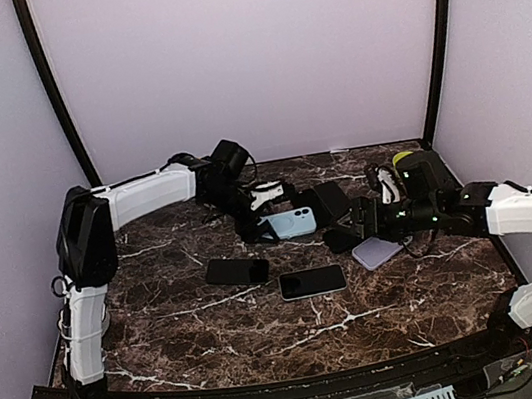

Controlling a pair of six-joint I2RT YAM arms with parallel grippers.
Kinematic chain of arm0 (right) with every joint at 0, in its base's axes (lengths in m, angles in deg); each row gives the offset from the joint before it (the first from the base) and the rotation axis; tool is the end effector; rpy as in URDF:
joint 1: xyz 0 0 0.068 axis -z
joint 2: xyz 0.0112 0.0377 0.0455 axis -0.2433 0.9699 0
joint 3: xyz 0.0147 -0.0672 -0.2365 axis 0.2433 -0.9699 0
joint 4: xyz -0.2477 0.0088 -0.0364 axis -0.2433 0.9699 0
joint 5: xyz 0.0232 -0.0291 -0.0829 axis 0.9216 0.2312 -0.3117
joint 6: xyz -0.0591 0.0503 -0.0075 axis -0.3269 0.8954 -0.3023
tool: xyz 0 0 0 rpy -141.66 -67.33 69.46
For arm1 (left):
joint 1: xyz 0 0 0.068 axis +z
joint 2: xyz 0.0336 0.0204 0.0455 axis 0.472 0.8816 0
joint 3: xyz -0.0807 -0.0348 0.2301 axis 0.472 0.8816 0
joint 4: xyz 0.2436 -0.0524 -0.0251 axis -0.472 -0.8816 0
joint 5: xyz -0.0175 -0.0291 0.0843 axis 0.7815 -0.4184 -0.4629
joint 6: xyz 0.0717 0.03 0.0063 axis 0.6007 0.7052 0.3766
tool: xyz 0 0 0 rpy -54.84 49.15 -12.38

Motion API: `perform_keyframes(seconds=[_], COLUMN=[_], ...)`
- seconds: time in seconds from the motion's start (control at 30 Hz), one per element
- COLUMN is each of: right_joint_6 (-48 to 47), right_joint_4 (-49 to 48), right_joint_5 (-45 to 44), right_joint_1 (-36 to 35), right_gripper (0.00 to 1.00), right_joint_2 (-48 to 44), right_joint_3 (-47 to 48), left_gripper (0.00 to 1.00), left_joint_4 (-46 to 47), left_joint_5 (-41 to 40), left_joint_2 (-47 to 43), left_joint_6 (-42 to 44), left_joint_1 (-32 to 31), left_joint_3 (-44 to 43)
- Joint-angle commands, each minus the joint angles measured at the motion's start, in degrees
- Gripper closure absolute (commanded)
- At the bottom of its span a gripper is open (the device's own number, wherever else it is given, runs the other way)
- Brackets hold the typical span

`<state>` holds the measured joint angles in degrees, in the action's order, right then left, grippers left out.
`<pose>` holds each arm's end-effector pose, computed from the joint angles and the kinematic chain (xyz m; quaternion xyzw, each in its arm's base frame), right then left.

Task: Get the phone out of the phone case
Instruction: Pick up the phone with the phone case from the center of the board, then pass from the left arm to the right

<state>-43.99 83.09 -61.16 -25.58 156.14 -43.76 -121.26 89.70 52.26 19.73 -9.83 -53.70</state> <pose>0.2094 0.1892 0.2116 -0.0305 0.8681 0.3774 0.3210 0.3617 -0.3181 0.1653 0.6634 0.6650 -0.1906 0.2854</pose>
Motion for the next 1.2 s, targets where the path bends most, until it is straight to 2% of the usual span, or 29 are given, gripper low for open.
perform_keyframes(seconds=[0.0,0.13,0.2,0.33,0.47,0.67,0.8,0.93,1.17], right_joint_6=[7.48,10.91,9.29,-7.72,-22.83,-41.66,-60.63,-74.78,-89.77], right_joint_4=[-5.94,-11.51,-12.06,-8.13,-7.45,-13.85,-17.66,-19.52,-16.1], right_joint_5=[1.48,6.76,8.32,9.37,6.96,11.31,13.5,9.59,-0.23], right_joint_1=[0.65,1.24,1.36,1.35,1.43,0.43,-4.35,-6.62,-15.29], right_gripper=[0.01,0.01,0.01,0.01,0.01,0.01,0.01,0.01,0.02], right_joint_2=[1.57,4.14,4.83,2.11,-6.87,-19.95,-28.85,-28.1,-20.83], right_joint_3=[-0.43,-0.24,0.9,3.0,-1.52,-10.56,-16.19,-17.5,-11.84], left_gripper=[0.48,0.47,0.47,0.47,0.47,0.49,0.5,0.52,0.54], left_joint_4=[7.88,11.57,12.51,13.01,13.5,9.25,9.61,9.35,8.57], left_joint_5=[0.71,0.22,0.53,3.92,8.03,12.16,18.25,25.17,36.2], left_joint_2=[-11.97,-17.52,-19.85,-23.94,-27.73,-30.71,-34.01,-36.05,-38.49], left_joint_6=[-0.5,-0.96,-1.57,-6.19,-12.49,-17.66,-21.59,-27.01,-31.93], left_joint_1=[-2.9,-5.12,-6.09,-7.06,-7.09,-7.09,-7.09,-7.09,-7.09], left_joint_3=[6.0,11.64,13.71,16.51,20.29,21.93,24.41,26.19,29.0])
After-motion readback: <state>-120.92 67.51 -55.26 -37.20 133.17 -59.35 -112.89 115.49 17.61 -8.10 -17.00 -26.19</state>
